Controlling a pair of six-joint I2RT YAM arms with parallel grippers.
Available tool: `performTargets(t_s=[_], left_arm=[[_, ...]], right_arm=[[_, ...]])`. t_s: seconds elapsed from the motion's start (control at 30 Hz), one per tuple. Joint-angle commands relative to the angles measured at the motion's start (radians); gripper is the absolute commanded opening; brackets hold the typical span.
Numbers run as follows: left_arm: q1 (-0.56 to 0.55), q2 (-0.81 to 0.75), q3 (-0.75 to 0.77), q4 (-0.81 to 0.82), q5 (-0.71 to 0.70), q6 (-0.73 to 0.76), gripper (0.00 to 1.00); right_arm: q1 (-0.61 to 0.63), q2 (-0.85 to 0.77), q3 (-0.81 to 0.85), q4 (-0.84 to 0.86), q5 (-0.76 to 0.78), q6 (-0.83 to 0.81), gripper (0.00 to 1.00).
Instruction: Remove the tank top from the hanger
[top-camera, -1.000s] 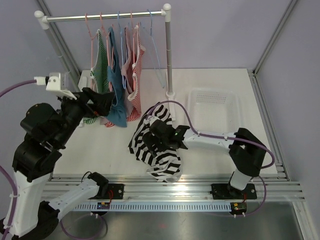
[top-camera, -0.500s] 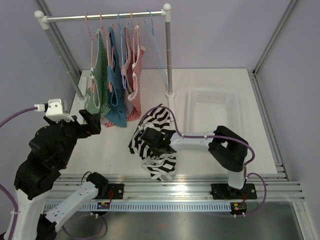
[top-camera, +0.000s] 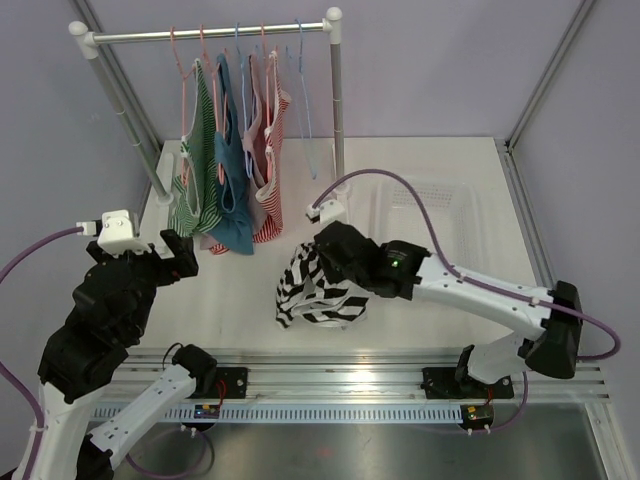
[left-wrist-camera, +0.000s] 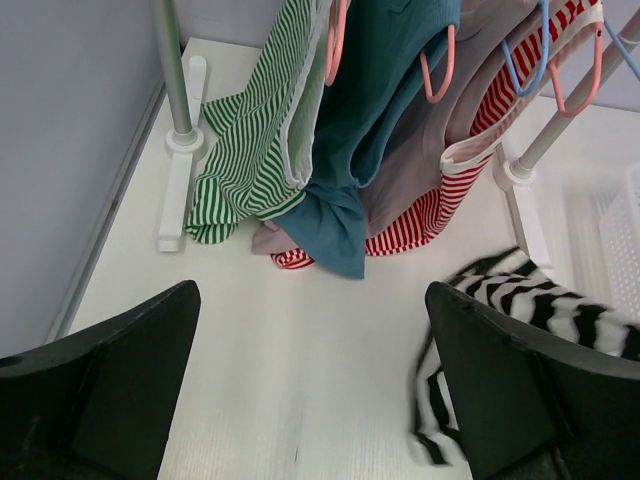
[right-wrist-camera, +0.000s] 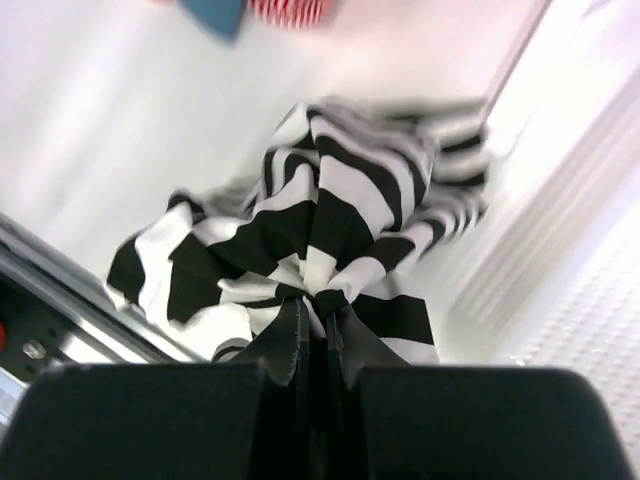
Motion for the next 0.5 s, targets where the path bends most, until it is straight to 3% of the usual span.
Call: performTargets(t_s=[0.0, 0.2, 0.47], left_arm=[[-0.003, -0.006, 0.001, 0.034, -0.028, 0.014, 0.99], [-0.002, 0.002, 0.016, 0.030, 0.001, 0.002, 0.99], [-0.002, 0.004, 0.078, 0.024, 0.049, -0.009, 0.99]], right_arm=[[0.001, -0.081, 0.154, -0.126, 0.176, 0.000, 0.00], [-0.062, -0.149, 0.320, -0.240, 0.338, -0.054, 0.00], [-0.341, -0.205, 0.380, -0.271, 0.316, -0.105, 0.00]])
